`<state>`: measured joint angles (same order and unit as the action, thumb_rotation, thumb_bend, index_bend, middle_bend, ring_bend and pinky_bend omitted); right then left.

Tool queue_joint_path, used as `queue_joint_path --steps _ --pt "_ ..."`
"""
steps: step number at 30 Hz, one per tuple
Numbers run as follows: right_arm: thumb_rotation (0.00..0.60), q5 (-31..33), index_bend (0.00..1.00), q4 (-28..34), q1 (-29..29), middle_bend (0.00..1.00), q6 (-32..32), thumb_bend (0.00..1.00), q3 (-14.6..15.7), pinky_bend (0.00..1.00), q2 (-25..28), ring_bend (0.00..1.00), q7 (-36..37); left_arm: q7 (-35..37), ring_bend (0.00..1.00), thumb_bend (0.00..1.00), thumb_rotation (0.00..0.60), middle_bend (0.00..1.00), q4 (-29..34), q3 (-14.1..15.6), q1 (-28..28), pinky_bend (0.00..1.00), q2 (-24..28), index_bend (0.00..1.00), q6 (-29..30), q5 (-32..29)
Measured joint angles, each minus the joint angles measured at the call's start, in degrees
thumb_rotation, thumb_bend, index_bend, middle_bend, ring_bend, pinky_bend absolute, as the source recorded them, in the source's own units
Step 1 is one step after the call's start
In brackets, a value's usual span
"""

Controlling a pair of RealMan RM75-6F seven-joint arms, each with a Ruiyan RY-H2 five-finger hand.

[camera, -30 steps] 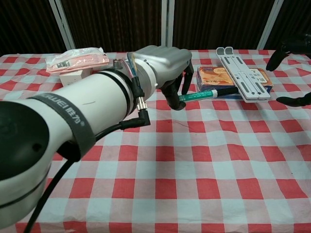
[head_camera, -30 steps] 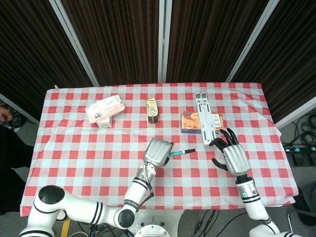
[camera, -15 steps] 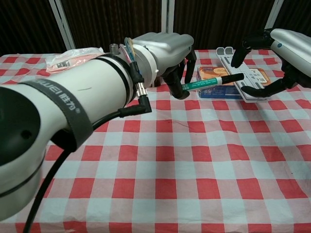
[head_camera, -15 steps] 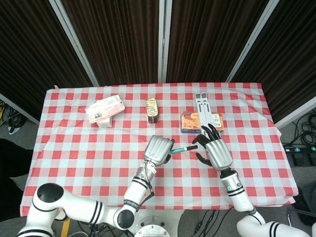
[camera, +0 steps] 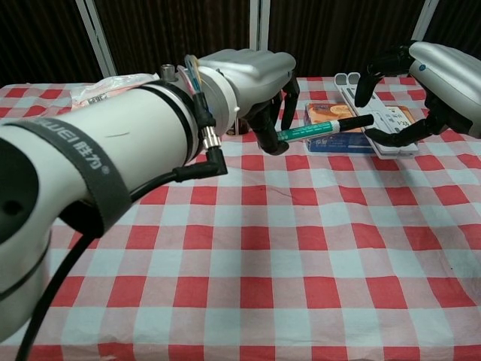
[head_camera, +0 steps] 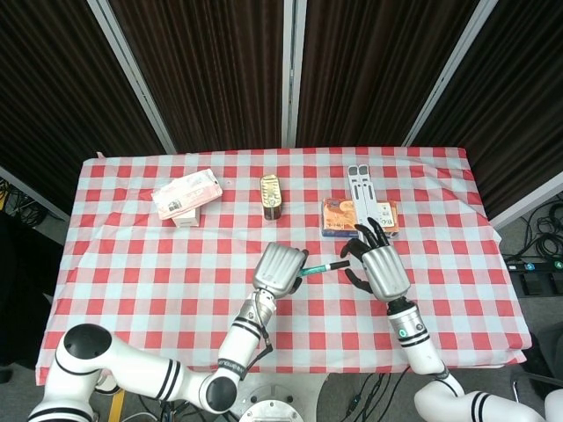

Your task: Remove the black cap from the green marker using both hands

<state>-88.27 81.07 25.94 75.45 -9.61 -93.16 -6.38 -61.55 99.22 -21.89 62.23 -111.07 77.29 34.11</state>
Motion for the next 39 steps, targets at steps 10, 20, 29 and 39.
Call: queue_joint_path --steps 10,20,29,39 --pt "0.600 -0.4 0.52 -0.4 0.7 0.46 0.4 0.17 0.4 0.00 -0.7 0.16 0.5 0.0 1.00 0.42 0.600 0.59 0.6 0.2 0.3 1.00 0.5 0.58 0.9 -0.7" --pt "0.600 0.0 0.54 -1.1 1.5 0.48 -0.5 0.18 0.7 0.00 -1.5 0.16 1.1 -0.1 1.00 0.42 0.600 0.59 0.9 0.7 0.7 1.00 0.7 0.58 1.2 -1.3" --pt "0.600 -0.7 0.58 -2.4 1.4 0.52 0.5 0.22 1.6 0.00 -2.5 0.18 2.2 -1.0 1.00 0.42 0.600 0.59 1.0 1.1 1.3 1.00 0.7 0.58 1.4 -2.2" --pt "0.600 -0.7 0.66 -3.5 1.4 0.60 0.9 0.25 1.8 0.01 -3.1 0.23 3.4 -1.2 1.00 0.42 0.600 0.59 0.3 1.2 1.8 1.00 0.6 0.58 1.1 -3.3"
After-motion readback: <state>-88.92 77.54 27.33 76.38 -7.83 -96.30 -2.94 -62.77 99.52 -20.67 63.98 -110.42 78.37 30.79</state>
